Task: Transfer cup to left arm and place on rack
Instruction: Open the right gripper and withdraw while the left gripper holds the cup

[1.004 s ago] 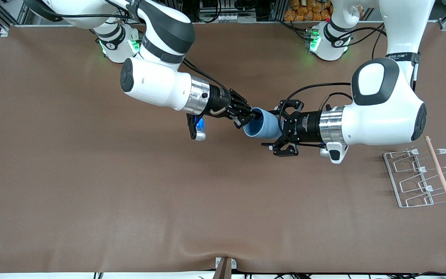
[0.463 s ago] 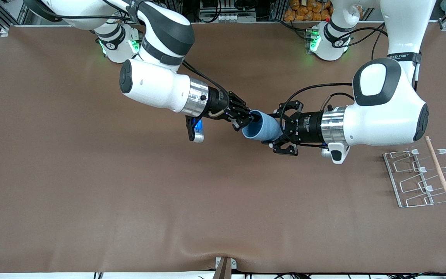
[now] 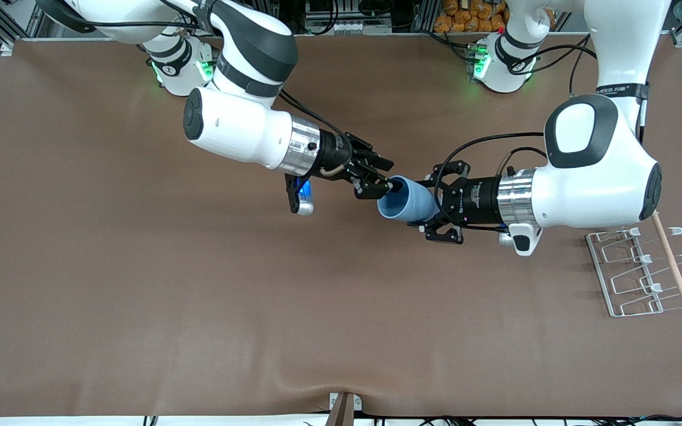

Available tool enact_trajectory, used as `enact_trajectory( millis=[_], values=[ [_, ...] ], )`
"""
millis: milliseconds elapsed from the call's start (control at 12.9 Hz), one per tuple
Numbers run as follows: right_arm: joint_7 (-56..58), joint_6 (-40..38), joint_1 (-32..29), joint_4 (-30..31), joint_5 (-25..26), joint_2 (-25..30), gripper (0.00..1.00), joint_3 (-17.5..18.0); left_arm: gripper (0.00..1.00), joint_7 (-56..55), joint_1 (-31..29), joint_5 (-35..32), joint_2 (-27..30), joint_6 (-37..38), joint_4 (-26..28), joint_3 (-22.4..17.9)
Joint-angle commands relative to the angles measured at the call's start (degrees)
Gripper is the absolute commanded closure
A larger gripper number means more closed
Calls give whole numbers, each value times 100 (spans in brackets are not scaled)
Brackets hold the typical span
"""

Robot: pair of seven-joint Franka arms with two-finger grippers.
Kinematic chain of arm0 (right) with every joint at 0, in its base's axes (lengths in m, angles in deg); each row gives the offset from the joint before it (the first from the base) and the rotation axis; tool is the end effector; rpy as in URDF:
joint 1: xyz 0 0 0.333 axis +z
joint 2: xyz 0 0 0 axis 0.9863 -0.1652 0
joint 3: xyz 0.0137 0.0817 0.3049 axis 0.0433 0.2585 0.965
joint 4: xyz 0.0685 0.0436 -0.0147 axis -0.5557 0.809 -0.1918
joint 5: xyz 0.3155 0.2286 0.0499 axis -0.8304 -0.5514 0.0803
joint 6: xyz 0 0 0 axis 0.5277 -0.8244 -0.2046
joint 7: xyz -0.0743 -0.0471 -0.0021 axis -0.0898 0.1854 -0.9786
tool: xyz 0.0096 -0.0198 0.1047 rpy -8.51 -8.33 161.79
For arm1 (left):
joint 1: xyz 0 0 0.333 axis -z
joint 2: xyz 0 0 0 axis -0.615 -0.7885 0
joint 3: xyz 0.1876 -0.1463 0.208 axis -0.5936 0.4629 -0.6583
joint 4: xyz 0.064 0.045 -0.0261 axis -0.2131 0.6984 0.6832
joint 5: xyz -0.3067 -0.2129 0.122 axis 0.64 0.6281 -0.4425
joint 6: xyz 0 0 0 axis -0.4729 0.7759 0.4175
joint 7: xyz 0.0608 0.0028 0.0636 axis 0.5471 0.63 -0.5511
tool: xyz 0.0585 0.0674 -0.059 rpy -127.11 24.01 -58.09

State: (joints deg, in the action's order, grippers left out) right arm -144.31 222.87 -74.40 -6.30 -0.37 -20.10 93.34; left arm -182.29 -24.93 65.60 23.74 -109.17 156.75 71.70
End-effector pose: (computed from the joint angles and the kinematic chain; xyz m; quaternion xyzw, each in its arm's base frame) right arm 0.5670 0.4811 0.5137 -0.7394 0.4974 0.2539 0.3760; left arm 0.6354 -0.2743 0.4923 0.6859 0.6165 -0.3321 0.1982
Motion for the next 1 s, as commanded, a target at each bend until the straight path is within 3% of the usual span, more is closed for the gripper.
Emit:
enact_trajectory(
  millis=[0,232,541,695,927],
  values=[
    [-43,-80,-213,67,-25,277,0,9,100,119,-18,-633,92,94,-116,60],
    [27,-351,-678,67,63,454,0,-18,100,559,-10,-1275,215,393,-116,25],
    [992,-1668,-1232,67,1519,586,0,17,100,1445,69,-2909,408,718,-90,87],
    [1554,-2091,-1539,67,1663,630,0,17,100,1797,78,-3498,478,921,-81,78],
    [2985,-3074,-2102,75,1672,787,0,9,98,2158,314,-5174,497,1193,-81,139]
  ],
)
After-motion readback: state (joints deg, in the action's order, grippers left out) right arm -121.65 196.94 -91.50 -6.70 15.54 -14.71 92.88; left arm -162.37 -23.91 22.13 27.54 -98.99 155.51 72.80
